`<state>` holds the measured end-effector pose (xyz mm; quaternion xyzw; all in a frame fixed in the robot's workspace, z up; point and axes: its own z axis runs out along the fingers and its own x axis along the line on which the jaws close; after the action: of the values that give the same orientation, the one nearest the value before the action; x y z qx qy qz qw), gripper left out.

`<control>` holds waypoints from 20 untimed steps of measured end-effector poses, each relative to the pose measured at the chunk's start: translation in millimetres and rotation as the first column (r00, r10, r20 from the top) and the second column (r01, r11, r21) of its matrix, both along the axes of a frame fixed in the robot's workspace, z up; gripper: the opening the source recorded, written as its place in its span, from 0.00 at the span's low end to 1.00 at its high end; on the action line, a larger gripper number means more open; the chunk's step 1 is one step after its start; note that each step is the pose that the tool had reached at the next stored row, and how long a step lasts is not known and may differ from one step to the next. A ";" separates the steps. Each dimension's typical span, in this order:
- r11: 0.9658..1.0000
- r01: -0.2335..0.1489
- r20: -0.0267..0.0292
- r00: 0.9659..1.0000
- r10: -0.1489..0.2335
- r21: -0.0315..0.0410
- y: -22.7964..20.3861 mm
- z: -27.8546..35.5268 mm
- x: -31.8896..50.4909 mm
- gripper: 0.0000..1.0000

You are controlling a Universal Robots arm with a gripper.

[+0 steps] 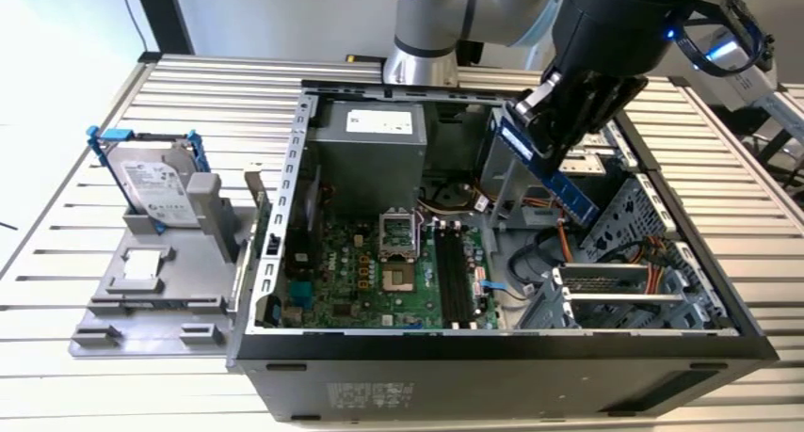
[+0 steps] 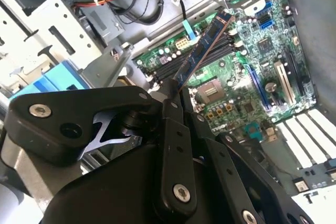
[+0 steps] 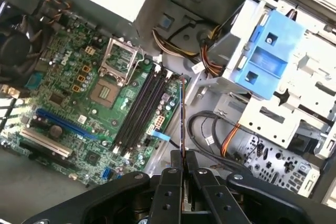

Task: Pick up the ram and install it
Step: 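Insert the ram into the slot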

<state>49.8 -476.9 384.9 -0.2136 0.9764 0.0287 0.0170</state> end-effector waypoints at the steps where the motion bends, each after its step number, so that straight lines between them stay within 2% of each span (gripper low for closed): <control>1: 1.000 0.013 0.000 1.000 -0.013 0.000 0.0 0.0 0.0 0.00; 6: 0.997 0.073 0.000 0.997 -0.073 0.000 0.0 0.0 0.0 0.00; 10: 0.992 0.124 0.000 0.992 -0.124 0.000 0.0 0.0 0.0 0.00; 14: 0.986 0.169 0.000 0.986 -0.169 0.000 0.0 0.0 0.0 0.00; 20: 0.973 0.231 0.000 0.973 -0.231 0.000 0.0 0.0 0.0 0.00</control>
<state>49.8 -476.9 384.9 -0.0988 0.9945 0.0266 0.0202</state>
